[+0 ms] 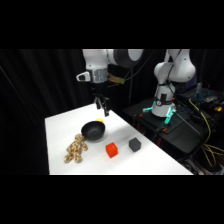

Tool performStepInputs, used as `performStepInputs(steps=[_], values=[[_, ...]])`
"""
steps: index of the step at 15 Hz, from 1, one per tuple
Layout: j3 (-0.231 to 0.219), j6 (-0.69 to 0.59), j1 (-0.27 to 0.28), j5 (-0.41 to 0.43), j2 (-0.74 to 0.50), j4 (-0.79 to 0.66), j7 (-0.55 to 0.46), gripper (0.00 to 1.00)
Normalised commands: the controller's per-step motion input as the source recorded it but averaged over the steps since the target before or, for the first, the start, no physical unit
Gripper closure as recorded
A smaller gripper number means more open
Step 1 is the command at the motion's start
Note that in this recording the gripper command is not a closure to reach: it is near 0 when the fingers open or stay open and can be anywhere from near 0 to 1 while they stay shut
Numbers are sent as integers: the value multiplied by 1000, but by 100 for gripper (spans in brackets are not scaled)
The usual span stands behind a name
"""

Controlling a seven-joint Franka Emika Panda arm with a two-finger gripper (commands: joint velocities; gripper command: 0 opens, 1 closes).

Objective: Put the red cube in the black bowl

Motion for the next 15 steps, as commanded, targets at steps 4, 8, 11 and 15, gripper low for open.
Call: performStepInputs(steps=[4,8,11,15], values=[[49,33,21,2,3,-6,79,0],[101,182,111,-50,45,-27,288,0],[90,363,130,-117,89,-103,356,0],[20,488,97,-214,152,-118,347,0]])
